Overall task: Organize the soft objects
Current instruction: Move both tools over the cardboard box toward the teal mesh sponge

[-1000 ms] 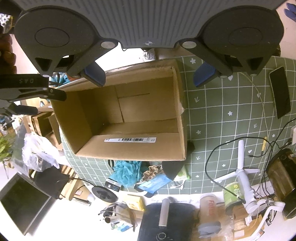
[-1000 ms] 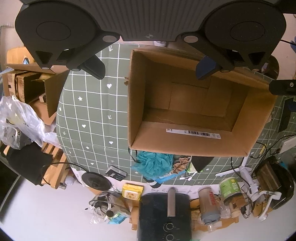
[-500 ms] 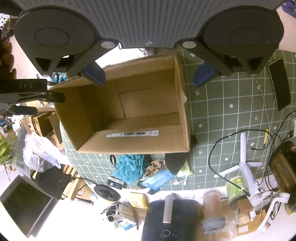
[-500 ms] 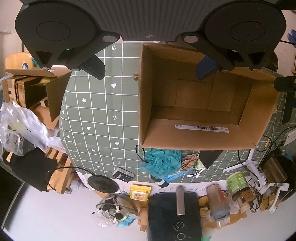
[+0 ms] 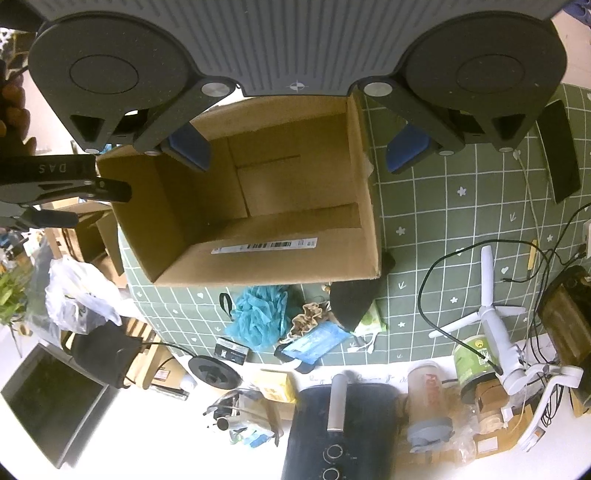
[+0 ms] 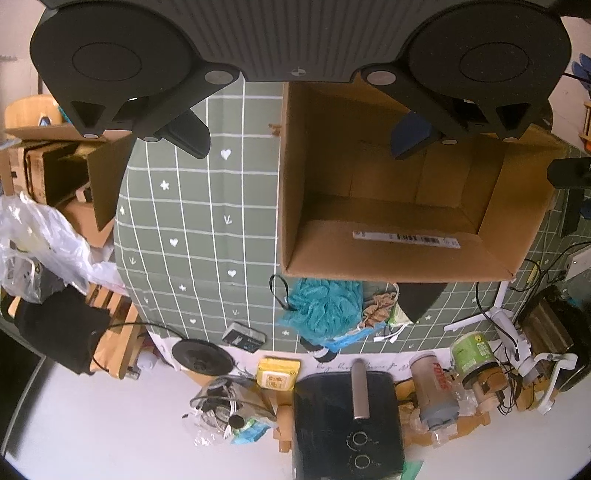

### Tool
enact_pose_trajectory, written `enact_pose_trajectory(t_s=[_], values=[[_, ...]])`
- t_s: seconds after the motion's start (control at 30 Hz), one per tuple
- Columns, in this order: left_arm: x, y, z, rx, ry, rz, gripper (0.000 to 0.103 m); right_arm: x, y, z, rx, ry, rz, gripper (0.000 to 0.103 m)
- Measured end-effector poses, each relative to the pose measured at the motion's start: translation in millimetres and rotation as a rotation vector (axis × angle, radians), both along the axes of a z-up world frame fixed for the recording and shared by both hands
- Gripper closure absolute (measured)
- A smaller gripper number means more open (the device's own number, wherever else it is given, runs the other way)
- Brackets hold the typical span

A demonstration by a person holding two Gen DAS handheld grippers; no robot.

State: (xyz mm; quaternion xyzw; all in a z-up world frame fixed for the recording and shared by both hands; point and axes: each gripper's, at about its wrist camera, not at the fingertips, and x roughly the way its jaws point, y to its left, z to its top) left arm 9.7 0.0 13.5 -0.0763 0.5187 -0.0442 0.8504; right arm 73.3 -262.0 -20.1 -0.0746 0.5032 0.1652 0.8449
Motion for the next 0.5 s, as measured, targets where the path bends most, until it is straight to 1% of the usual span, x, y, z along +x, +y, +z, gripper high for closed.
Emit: enact_pose_trajectory(t_s=[0.17,0.4,0.5], values=[[9,2,2,-0.009,-0.014,0.015,0.000,12,-4,0,0.009,-0.014,0.012,0.000],[23,2,6,-0.008,-0.042,0.026,0.000,37,-14,8,0.044,-0.068,0.016,0.000],[28,2,9,-0.008,-0.056,0.033,0.000,48,-16,10,0.048,-0.081,0.045,0.000]])
